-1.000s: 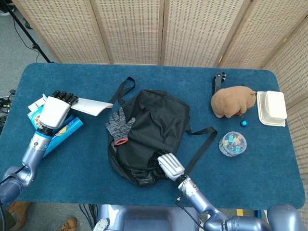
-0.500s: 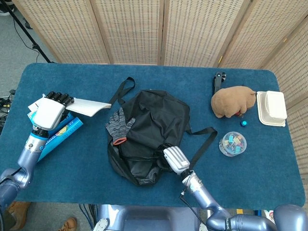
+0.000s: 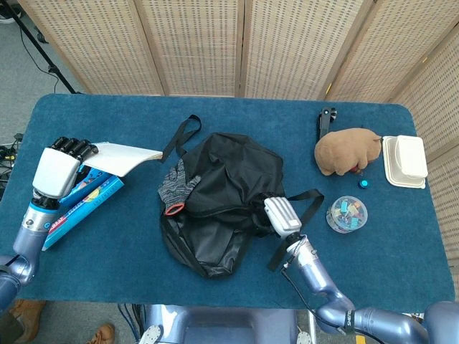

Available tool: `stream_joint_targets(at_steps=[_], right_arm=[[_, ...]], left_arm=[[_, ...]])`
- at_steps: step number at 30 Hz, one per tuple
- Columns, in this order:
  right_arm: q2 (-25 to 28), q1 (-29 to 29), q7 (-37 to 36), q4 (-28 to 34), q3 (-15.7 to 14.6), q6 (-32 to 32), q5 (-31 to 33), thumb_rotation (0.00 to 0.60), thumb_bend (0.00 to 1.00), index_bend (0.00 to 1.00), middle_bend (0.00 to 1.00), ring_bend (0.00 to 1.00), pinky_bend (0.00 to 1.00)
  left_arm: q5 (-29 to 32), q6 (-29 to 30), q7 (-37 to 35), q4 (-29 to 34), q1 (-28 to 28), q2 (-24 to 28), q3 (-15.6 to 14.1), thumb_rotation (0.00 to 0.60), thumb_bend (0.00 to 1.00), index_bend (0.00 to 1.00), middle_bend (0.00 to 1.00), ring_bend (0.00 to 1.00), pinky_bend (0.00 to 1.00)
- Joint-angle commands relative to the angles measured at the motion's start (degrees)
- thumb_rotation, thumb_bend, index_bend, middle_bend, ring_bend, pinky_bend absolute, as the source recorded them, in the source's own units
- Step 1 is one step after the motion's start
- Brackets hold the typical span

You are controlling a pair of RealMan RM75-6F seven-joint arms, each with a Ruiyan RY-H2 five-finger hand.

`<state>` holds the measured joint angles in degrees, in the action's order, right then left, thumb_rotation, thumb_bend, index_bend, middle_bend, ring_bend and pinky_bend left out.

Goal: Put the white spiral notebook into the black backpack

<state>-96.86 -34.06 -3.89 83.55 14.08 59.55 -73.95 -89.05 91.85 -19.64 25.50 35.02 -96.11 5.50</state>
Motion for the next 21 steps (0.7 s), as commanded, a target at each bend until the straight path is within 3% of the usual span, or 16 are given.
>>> stream_joint_targets(at_steps=[1,13,16,21], right_arm=[[1.3,-0.3,-0.1,0.0,1.1,-0.6,1.4,0.6,0.64,0.6,0.58,0.33,0.26],[5.0,-1.2,0.7,0.1,3.6,-3.0,7.5,0.6,0.64,0.6,0.58,0.33,0.26],[4.9,-1.5,1.0,-0.3,3.6,-3.5,8.5,0.6,0.64,0.6,0.58,0.33,0.26],[5.0,-2.0,1.7,0.0,3.6,-4.0,9.8,0.6,0.64,0.6,0.58,0.33,0.26]], left_arm=[[-0.7,2.1,-1.3,0.7,-0.6,0.5,-0.3,0.6,0.53,0.81,0.63,0.51,0.51],[-5.1,13.8,-1.8,8.4,-3.3,4.7,-2.0,0.6,0.52,0.81,0.63,0.51,0.51],[-7.8,18.7,-2.5,13.0,-3.9,6.2,-2.8,0.6,0.53,0.81,0.63,0.51,0.51],[-11.2,21.6,-0.9,18.7,-4.6,7.7,-4.6,0.6,0.53,0.81,0.63,0.51,0.51]])
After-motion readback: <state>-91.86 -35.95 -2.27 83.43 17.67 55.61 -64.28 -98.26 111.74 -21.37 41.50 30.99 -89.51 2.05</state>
